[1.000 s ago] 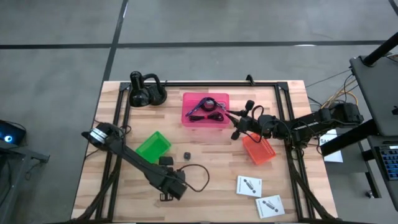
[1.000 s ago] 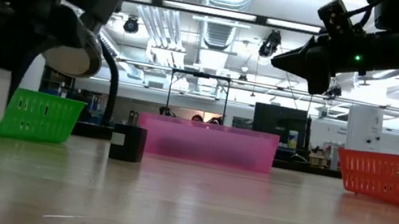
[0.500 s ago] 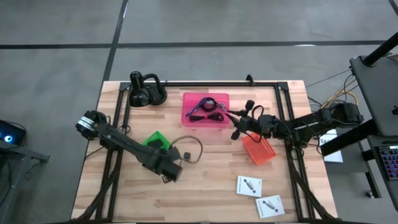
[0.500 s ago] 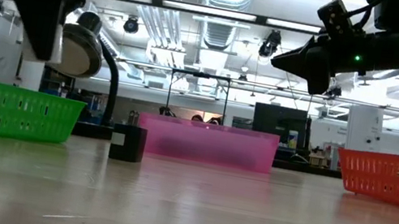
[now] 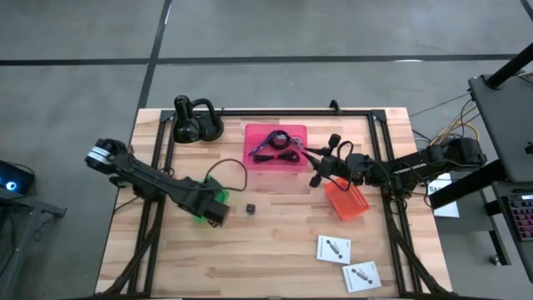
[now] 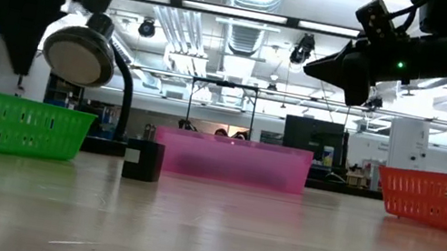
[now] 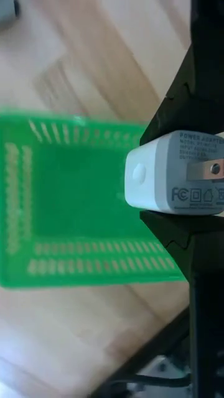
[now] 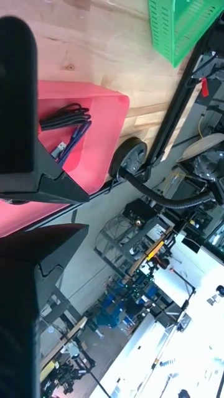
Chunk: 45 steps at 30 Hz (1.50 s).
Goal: Pick and place items into bin
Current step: Put the white charger adapter into the green bin
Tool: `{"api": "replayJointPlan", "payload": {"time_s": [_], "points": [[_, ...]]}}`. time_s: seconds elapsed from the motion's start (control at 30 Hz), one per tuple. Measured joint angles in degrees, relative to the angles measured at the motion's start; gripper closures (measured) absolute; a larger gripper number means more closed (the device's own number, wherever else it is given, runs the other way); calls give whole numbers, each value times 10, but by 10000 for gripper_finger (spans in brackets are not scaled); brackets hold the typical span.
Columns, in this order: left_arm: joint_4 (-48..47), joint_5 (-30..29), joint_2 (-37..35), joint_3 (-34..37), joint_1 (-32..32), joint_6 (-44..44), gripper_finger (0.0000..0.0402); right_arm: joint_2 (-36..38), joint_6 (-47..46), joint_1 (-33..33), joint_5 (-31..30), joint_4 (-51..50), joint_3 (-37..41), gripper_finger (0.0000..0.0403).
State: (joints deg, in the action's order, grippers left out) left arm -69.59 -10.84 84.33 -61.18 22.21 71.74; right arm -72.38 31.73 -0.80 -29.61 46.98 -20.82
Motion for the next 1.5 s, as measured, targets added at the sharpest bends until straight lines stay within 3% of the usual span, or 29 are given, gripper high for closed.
{"api": "replayJointPlan", "payload": {"time_s": [0.47, 1.5], "points": [[22, 71, -2, 35, -1, 27, 267, 0, 2, 0, 0, 0, 0, 351], [32, 90, 34, 36, -1, -7, 261, 0, 4, 0, 0, 0, 0, 351]]}}
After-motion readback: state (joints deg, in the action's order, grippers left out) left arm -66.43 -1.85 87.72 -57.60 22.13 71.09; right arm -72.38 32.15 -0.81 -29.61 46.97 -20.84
